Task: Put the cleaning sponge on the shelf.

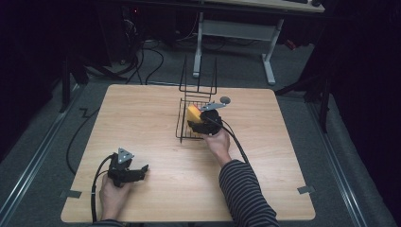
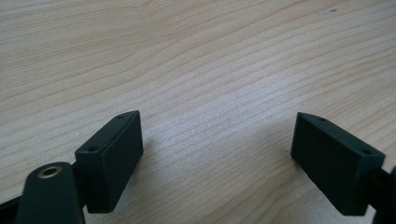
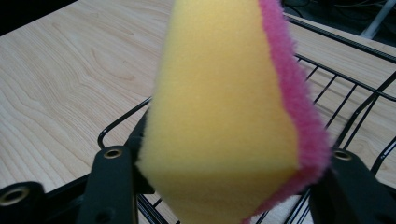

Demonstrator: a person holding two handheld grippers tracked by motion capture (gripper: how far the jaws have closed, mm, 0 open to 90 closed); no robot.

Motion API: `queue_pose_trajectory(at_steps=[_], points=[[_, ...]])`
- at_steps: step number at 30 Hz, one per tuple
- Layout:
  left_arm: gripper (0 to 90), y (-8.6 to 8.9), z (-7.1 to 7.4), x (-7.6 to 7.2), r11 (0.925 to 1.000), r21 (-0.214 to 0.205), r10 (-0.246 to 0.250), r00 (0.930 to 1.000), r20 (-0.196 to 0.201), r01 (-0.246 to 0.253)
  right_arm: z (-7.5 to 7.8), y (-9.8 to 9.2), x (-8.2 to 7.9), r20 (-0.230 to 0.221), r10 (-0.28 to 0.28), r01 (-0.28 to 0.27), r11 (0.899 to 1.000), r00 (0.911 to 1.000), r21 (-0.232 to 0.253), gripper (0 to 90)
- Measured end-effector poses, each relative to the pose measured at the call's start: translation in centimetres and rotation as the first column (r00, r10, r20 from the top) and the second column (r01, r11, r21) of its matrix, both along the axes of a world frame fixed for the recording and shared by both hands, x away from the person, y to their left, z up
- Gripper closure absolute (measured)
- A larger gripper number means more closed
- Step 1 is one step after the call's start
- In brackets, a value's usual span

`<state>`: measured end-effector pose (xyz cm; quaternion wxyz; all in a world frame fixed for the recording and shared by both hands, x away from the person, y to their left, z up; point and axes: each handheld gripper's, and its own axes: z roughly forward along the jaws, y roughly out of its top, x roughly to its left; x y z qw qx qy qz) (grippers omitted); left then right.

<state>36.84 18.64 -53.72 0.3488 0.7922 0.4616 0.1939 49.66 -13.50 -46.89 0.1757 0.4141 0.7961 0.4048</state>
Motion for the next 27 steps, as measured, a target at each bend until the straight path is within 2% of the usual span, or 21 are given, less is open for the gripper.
queue_pose_trajectory(at_steps=[13,16,21,25,27], points=[[17.4,0.0,0.0,0.0,1.0000,0.000,0.000,1.0000,0.000,0.000,0.6,-0.9,-0.4,-0.002,0.001,-0.001,0.999,1.0000,0.032,31.4],[17.4,0.0,0.0,0.0,1.0000,0.000,0.000,1.0000,0.000,0.000,0.8,-0.9,-0.7,-0.010,0.014,-0.014,1.000,0.9999,0.026,30.5],[17.4,0.0,0.0,0.0,1.0000,-0.001,0.000,1.0000,0.001,0.000,1.0,-1.0,-1.2,0.004,0.021,-0.021,0.999,0.9998,0.028,30.4],[17.4,0.0,0.0,0.0,1.0000,-0.001,0.000,1.0000,0.001,0.000,1.3,-1.3,-1.5,0.016,0.012,-0.012,1.000,0.9998,0.012,29.7],[17.3,0.0,0.0,0.0,1.0000,-0.001,0.000,1.0000,0.001,0.000,1.4,-1.5,-1.8,0.013,0.006,-0.006,1.000,0.9999,0.024,29.5]])
